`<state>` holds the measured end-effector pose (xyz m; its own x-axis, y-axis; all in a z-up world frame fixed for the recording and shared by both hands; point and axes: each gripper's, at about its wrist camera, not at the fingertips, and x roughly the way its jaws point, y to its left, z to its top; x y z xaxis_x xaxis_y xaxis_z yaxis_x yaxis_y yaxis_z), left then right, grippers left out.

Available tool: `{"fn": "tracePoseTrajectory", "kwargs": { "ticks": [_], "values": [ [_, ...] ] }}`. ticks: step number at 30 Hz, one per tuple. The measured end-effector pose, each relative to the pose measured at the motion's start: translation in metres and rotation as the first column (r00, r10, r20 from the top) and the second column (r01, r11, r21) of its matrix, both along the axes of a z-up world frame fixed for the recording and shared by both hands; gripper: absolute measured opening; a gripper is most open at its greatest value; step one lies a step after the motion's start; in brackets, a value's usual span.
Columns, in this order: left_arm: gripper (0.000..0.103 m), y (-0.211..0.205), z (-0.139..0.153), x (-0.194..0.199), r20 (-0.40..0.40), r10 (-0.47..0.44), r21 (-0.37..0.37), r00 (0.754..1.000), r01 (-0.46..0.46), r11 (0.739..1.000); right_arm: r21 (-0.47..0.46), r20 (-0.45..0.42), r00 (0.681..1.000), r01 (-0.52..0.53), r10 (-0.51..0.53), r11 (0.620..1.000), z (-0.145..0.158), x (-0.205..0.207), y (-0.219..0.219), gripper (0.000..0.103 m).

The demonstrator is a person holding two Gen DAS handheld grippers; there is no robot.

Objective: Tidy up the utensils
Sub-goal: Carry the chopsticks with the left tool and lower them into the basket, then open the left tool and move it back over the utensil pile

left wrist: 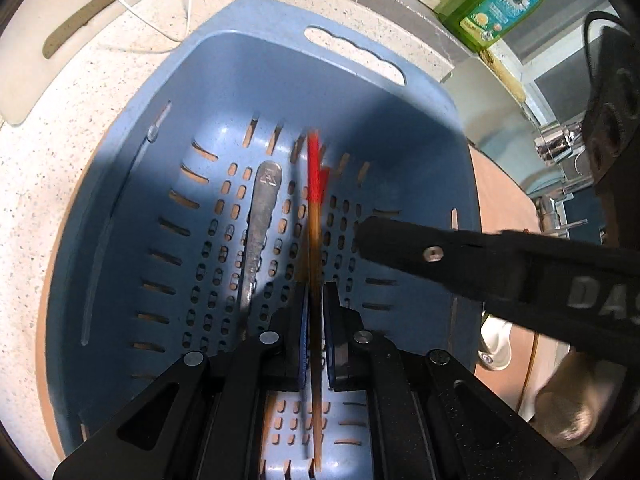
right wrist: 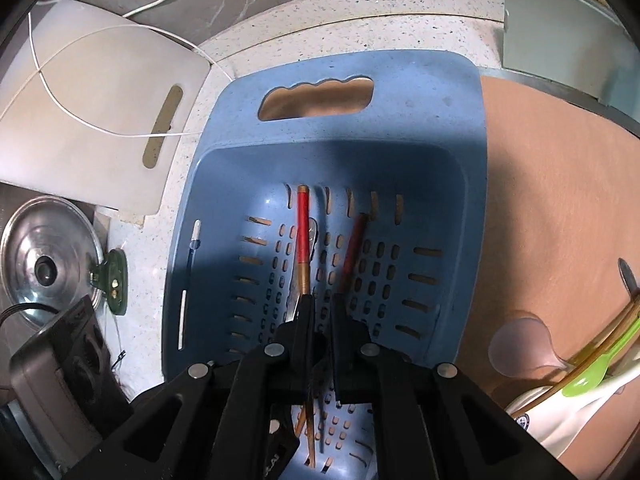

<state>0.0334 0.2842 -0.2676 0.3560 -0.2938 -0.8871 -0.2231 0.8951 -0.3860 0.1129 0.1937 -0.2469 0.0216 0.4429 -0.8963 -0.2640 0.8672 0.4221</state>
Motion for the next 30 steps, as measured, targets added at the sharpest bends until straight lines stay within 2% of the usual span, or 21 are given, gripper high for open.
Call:
{"fn": "tracePoseTrajectory", "kwargs": {
  "ticks": [3, 10, 15, 21, 25, 30],
  "values": [
    [0.012, -0.002, 0.003, -0.001, 0.003, -0.007, 0.003, 1.000, 0.007, 1.000, 0.010, 0.029, 1.000, -0.013, 0.012, 1.000, 0.011, -0.001, -0.009, 0.008],
    [0.012, -0.007, 0.030, -0.010, 0.055, -0.008, 0.051, 0.998, 0.005, 0.999, 0.086, 0.074, 0.997, -0.007, 0.001, 0.996, 0.044, -0.001, -0.056, 0.017],
    [0.012, -0.027, 0.061, -0.021, 0.119, -0.067, 0.128, 0.991, 0.051, 0.990, 0.117, 0.124, 0.992, -0.033, 0.019, 0.993, 0.064, -0.004, -0.109, 0.024],
    [0.012, -0.070, 0.087, -0.023, 0.180, -0.179, 0.179, 0.967, 0.146, 0.973, 0.093, 0.213, 0.977, -0.024, 0.004, 0.995, 0.080, -0.010, -0.188, 0.041],
    [0.012, -0.112, 0.087, -0.020, 0.175, -0.290, 0.208, 0.941, 0.253, 0.945, 0.095, 0.290, 0.956, 0.016, -0.043, 0.995, 0.091, -0.014, -0.236, 0.048],
    [0.012, -0.162, 0.073, -0.018, 0.114, -0.433, 0.269, 0.894, 0.392, 0.880, 0.128, 0.222, 0.968, 0.088, -0.115, 0.988, 0.082, -0.009, -0.280, 0.048]
  ]
}}
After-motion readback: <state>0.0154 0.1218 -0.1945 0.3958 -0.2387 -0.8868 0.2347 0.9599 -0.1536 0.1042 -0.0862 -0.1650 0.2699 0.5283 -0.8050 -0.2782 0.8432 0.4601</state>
